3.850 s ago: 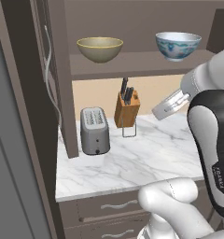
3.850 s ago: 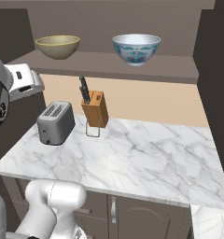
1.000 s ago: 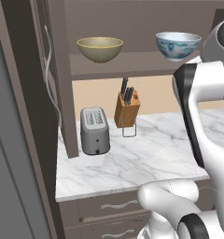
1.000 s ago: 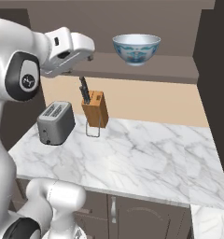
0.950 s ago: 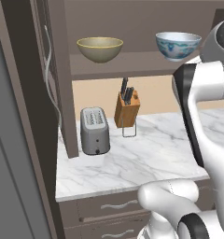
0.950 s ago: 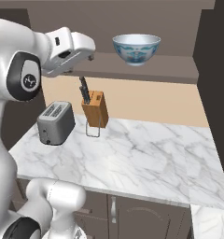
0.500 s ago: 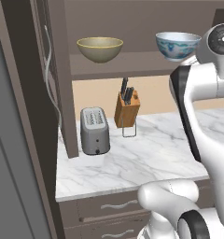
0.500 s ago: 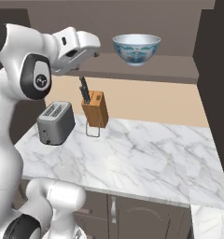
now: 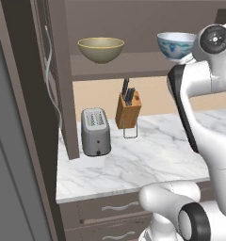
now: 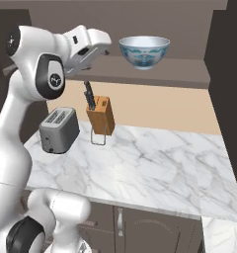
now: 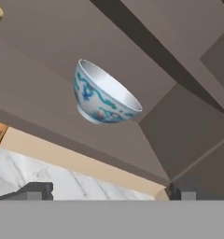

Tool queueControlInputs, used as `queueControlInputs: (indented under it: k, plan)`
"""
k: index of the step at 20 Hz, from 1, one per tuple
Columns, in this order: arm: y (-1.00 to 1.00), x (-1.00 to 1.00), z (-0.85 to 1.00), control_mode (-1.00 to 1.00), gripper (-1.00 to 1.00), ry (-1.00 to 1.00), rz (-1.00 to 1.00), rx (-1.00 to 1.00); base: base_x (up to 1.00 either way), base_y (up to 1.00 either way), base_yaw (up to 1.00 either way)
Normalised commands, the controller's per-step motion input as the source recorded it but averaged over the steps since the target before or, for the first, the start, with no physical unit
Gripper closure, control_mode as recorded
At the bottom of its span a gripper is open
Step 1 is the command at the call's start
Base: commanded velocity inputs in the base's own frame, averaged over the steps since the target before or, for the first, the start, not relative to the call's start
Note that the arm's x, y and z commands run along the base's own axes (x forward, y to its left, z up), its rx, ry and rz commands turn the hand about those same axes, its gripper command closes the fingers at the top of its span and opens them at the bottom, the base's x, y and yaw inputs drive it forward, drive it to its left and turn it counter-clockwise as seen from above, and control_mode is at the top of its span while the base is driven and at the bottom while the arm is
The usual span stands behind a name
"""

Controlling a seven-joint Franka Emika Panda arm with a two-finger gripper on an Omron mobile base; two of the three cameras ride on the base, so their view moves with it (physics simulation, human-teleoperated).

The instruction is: Move the bowls from the cabinet to the plates on the dining table.

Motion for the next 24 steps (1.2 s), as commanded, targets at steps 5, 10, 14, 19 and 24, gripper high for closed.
queueControlInputs:
  k: [5,10,14,19,24]
  plan:
    - [-0.04,0.34,0.01,-1.0,-1.0,0.0,0.0,-0.04,0.0,0.0,0.0]
    - [-0.07,0.32,0.0,-1.0,-1.0,0.0,0.0,-0.04,0.0,0.0,0.0]
    - [-0.08,0.32,0.0,-1.0,-1.0,0.0,0.0,-0.03,0.0,0.0,0.0]
    - [-0.04,0.35,0.0,-1.0,-1.0,0.0,0.02,-0.02,0.0,0.0,0.0]
    - [-0.01,0.34,0.0,-1.0,-1.0,0.0,0.03,-0.02,0.0,0.0,0.0]
